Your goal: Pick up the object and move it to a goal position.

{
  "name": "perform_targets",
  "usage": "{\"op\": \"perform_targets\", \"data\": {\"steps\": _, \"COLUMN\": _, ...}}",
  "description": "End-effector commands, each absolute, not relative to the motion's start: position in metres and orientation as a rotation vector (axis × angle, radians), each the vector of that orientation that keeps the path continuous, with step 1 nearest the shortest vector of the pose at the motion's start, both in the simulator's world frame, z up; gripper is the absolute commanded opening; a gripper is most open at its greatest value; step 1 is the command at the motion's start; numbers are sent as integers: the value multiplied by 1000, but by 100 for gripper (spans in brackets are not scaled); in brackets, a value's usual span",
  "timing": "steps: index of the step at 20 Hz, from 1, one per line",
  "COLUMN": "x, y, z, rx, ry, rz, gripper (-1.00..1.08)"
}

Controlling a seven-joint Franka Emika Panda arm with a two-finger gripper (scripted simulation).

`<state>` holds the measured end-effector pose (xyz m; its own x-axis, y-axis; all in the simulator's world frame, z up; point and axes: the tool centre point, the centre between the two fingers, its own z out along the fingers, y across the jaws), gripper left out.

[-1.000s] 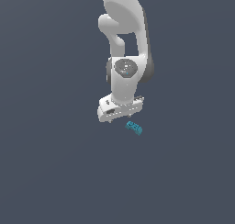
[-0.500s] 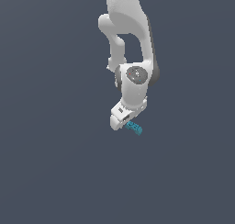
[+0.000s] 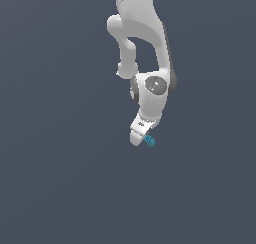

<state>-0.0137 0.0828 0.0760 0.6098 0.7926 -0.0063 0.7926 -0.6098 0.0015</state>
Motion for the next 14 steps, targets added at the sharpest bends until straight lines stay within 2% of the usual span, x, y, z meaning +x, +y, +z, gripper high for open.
{"op": "perform_targets", "data": {"steps": 1, "x": -14, "y": 87, "z": 74, "rx": 2795, "ry": 1431, "rz": -3, "gripper": 100}}
{"op": "perform_targets", "data": {"steps": 14, "x": -15, "y": 90, "z": 56, "rx": 2782, "ry": 1458, "rz": -1, "gripper": 100}}
